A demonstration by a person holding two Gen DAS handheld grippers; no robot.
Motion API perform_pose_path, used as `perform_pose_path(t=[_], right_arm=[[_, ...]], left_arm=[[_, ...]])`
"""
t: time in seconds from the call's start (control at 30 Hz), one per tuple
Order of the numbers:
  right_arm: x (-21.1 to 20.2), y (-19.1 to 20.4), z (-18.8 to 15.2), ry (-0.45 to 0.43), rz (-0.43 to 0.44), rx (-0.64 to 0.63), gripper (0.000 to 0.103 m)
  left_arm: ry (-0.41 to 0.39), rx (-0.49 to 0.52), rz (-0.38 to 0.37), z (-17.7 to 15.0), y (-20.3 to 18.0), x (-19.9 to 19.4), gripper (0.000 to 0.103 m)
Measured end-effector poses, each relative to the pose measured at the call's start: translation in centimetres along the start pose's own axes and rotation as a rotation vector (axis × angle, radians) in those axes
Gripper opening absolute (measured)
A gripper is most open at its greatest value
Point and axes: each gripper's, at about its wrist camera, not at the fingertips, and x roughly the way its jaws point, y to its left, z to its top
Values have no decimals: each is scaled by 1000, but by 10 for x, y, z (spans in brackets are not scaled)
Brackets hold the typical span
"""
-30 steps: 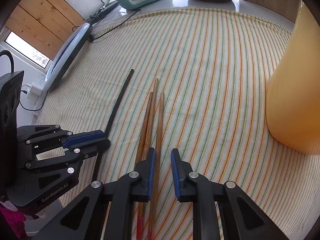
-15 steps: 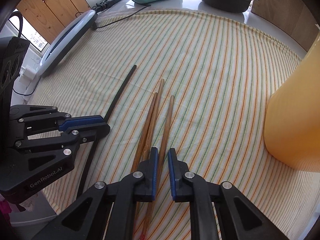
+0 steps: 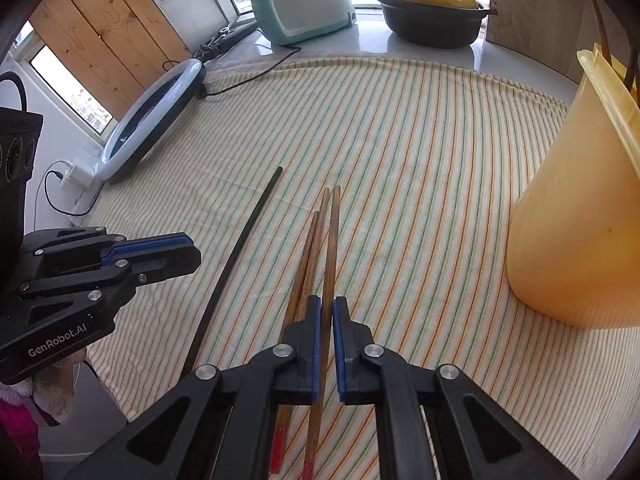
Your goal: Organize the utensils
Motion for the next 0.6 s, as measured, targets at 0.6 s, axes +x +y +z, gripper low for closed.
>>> perform_pose_path(t=[0.6], right_arm=[[1,-3,-5,5,-24,-1,3]], left_arm=[[233,5,121,8,-8,66,21]])
